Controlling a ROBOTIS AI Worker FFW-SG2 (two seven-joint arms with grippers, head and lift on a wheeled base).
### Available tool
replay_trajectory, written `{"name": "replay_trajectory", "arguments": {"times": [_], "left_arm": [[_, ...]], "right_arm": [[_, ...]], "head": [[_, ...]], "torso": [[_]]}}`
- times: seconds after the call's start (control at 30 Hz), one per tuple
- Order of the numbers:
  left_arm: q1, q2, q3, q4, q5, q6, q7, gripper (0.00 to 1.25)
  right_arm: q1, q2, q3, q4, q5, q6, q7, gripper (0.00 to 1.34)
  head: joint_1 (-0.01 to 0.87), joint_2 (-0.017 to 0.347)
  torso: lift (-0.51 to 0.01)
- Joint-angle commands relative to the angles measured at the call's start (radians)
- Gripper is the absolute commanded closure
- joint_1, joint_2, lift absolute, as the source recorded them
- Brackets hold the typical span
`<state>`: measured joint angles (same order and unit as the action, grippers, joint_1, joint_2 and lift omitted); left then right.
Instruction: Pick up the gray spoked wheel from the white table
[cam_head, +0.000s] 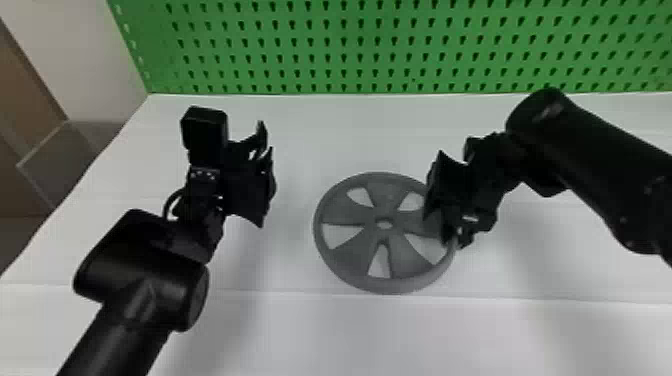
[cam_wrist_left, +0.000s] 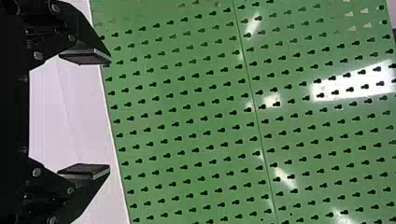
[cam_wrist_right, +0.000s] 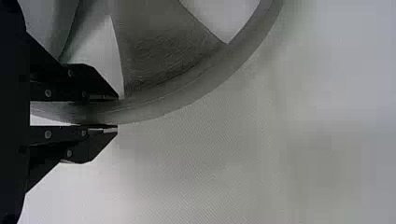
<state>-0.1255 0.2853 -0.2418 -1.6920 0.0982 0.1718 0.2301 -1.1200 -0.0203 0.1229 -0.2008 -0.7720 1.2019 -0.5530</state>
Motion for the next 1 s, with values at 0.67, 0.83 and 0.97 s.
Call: {"name": "replay_trajectory", "arguments": {"times": [0.67,0.83,0.97], "left_arm": [[0.001,0.002,0.001,0.0,0.002,0.006,0.0,0.42],[0.006,0.002,0.004,0.0,0.003,0.006,0.002,0.42],[0.006,0.002,0.006,0.0,0.006,0.006,0.0,0.42]], "right_arm": [[-0.004,-0.001,0.035,-0.019,-0.001,0.001,0.001,1.09],[0.0,-0.003,0.112,-0.088,-0.001,0.033,0.001,1.14],[0.016,-0.013,0.106,-0.178,-0.003,0.099,0.001,1.14]], "head": [[0.779,0.101],[0.779,0.101],[0.779,0.101]], "torso": [[-0.089],[-0.089],[-0.089]]}}
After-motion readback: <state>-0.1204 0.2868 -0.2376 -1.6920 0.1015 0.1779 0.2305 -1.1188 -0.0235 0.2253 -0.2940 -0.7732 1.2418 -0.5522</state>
